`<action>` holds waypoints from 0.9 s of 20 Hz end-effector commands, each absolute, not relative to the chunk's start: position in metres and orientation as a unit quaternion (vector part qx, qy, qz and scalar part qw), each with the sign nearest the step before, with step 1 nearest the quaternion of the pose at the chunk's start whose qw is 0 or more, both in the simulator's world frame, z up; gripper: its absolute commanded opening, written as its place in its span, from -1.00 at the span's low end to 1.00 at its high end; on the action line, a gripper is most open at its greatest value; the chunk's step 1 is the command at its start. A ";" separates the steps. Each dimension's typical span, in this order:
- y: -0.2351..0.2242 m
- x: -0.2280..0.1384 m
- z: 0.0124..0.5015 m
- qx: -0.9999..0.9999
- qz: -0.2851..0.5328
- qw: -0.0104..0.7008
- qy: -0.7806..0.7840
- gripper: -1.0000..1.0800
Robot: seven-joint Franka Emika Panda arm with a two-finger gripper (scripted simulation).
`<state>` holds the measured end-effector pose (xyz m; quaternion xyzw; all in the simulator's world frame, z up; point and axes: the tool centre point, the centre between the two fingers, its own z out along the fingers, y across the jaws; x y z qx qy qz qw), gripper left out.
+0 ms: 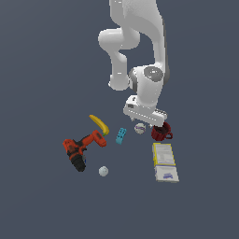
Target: Pick up a designated object from a clutter of objects.
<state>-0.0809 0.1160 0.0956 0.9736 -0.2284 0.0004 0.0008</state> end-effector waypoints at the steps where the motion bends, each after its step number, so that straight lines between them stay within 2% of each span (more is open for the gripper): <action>1: 0.118 -0.085 0.090 0.972 0.000 0.000 -0.237 0.92; 11: 0.119 -0.088 0.083 0.971 0.000 0.000 -0.241 0.92; 18: 0.119 -0.090 0.056 0.970 0.000 0.000 -0.241 0.92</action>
